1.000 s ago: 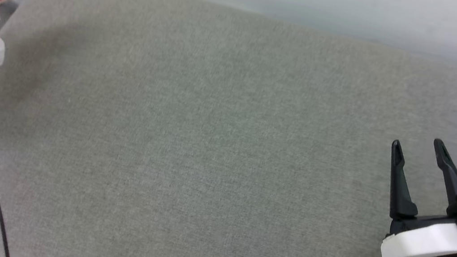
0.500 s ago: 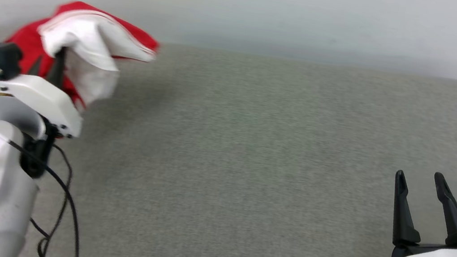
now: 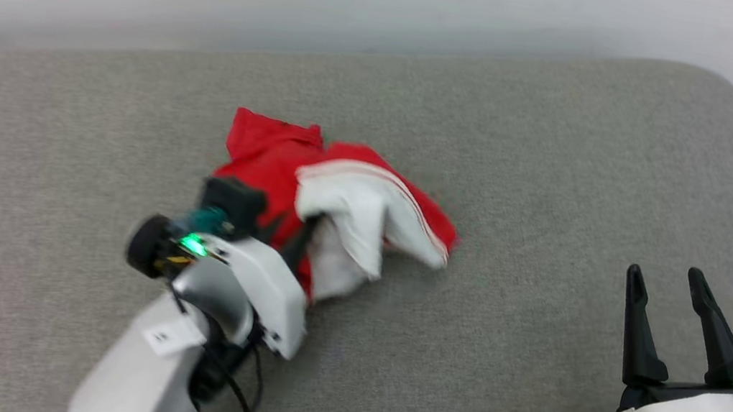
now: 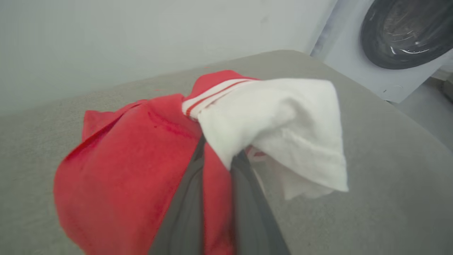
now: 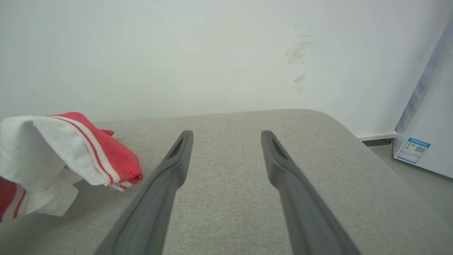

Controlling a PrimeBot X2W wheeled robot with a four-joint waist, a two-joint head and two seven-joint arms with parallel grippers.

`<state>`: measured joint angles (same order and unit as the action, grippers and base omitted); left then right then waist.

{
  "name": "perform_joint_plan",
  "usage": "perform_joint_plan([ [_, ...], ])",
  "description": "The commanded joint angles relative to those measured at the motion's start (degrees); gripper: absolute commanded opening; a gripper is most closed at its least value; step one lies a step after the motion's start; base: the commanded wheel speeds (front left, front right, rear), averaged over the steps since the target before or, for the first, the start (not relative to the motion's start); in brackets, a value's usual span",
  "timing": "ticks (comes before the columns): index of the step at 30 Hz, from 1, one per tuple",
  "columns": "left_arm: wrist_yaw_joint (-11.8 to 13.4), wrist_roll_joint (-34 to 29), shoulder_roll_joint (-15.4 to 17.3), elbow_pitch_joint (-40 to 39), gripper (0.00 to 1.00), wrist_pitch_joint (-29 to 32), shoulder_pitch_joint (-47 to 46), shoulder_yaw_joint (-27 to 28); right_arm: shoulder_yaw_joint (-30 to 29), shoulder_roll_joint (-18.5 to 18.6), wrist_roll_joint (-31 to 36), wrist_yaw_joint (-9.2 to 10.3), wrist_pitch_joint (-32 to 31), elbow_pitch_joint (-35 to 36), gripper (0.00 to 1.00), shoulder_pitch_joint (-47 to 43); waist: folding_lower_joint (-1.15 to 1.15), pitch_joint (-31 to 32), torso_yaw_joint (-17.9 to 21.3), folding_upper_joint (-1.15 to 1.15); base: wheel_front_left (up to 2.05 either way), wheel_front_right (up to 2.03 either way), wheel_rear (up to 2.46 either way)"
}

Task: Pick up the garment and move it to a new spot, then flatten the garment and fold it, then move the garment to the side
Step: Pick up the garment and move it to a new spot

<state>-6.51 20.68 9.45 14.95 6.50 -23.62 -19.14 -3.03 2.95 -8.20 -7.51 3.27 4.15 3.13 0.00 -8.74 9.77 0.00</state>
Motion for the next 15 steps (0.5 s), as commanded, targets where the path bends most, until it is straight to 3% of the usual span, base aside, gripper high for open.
perform_joint_plan([
  [1,-0.3,-0.3,-0.4,-0.4,0.00,0.8,1.3,-2.2,0.0,-0.1,-0.4,0.04,0.6,-0.6,1.00,1.0,0.00,-1.6,1.4,0.00,0.00,0.00,0.00],
  [11,-0.9,2.1,-2.3,2.5,0.00,2.8,6.7,-14.7,0.0,-0.1,-0.8,0.04,2.3,-2.5,1.00,2.5,0.00,-3.3,1.0,0.00,0.00,0.00,0.00],
  [12,-1.0,2.5,-2.4,3.2,0.14,3.2,6.9,-15.3,-0.1,-0.1,-0.7,0.04,2.2,-2.7,1.00,2.5,0.00,-3.1,0.6,0.00,0.00,0.00,0.00],
  [13,-1.0,2.6,-2.5,3.1,0.53,2.9,6.8,-15.8,0.0,-0.1,-0.4,0.04,2.2,-2.7,1.00,2.6,0.00,-3.0,0.3,0.00,0.00,0.00,0.00],
  [14,-1.0,2.6,-2.6,2.9,1.00,2.3,6.4,-16.2,0.0,-0.1,-0.3,0.04,2.2,-2.6,1.00,2.6,0.00,-2.7,-0.1,0.00,0.00,0.00,0.00],
  [15,-1.0,2.6,-2.6,3.0,1.00,1.9,6.1,-16.8,-0.2,-0.1,-0.1,0.04,2.1,-2.6,1.00,2.5,0.00,-2.3,-0.6,0.00,0.00,0.00,0.00],
])
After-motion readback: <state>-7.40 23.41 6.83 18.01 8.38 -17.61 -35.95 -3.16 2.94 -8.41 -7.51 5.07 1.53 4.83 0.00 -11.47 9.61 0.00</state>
